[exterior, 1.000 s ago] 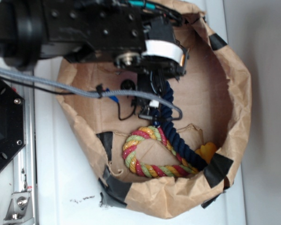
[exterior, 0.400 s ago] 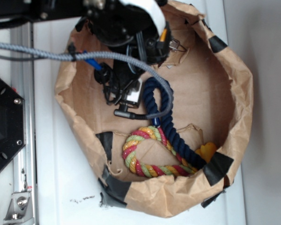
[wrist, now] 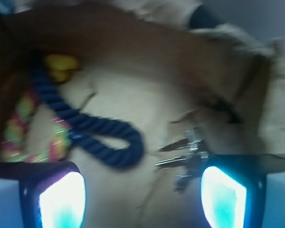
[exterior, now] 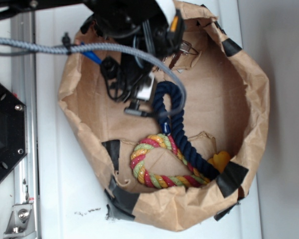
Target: Grab the silver keys.
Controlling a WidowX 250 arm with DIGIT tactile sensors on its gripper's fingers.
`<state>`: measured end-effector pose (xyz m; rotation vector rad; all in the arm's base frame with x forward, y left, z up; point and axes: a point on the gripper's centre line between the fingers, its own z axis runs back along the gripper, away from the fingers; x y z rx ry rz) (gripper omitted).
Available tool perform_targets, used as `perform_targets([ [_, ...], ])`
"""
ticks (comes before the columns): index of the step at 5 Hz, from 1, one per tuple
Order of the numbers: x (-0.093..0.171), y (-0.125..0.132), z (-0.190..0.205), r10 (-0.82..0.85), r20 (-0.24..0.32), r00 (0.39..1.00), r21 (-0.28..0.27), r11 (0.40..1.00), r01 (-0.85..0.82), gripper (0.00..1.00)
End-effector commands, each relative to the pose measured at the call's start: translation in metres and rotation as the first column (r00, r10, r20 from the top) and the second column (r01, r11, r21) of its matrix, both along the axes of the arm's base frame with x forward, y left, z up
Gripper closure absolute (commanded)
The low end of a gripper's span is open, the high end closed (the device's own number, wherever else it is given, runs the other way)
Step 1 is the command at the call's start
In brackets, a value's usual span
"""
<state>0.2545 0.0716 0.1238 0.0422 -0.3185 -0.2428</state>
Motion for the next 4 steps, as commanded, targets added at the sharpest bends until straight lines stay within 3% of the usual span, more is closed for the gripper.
perform_targets([
  [1,0.012,0.001,0.002,0.02,0.106,0.994,0.099,0.995,-0.031,0.0],
  [2,0.012,0.005,0.0,0.024,0.14,0.99,0.128,0.991,-0.042,0.0],
  [4,0.007,0.004,-0.01,-0.007,0.106,0.994,0.127,0.992,-0.007,0.0],
])
